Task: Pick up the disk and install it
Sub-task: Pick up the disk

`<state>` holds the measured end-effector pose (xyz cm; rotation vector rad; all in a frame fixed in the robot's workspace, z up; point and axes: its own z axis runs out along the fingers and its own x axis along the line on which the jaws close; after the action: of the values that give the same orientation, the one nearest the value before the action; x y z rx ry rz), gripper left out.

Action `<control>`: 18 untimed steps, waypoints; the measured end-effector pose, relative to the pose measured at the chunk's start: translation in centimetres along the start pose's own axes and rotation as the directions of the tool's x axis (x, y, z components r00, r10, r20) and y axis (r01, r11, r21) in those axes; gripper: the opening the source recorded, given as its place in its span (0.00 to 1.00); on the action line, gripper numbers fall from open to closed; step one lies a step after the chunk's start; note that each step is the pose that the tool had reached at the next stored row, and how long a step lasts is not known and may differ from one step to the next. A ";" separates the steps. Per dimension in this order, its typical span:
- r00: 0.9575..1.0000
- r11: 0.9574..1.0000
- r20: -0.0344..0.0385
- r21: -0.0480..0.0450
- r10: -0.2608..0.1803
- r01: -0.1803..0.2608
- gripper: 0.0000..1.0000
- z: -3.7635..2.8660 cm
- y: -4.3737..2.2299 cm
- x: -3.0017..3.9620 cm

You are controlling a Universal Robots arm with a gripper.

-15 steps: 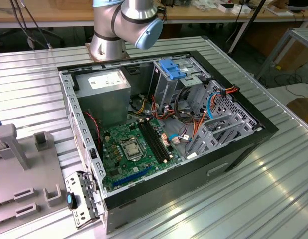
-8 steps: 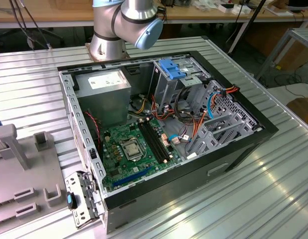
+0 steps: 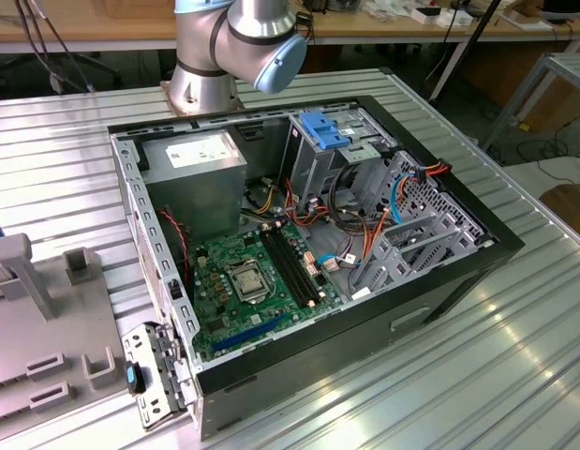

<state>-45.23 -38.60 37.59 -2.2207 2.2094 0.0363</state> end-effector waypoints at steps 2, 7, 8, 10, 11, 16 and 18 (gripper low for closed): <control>1.000 1.000 0.000 0.001 -0.004 0.004 0.48 0.19 0.00 0.01; 0.999 0.999 -0.001 0.004 -0.037 0.037 0.66 0.74 -0.01 0.04; 0.999 0.999 -0.001 0.005 -0.044 0.044 0.66 0.84 -0.01 0.03; 0.998 0.998 -0.001 0.007 -0.063 0.063 0.66 1.03 -0.01 0.04; 0.998 0.998 -0.001 0.008 -0.070 0.070 0.66 1.12 -0.01 0.04; 0.998 0.998 -0.001 0.011 -0.069 0.069 0.66 1.95 -0.02 0.06; 0.998 0.998 -0.001 0.011 -0.061 0.061 0.66 2.41 -0.02 0.06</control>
<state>-45.23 -38.61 35.19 -2.2809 2.1359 0.0227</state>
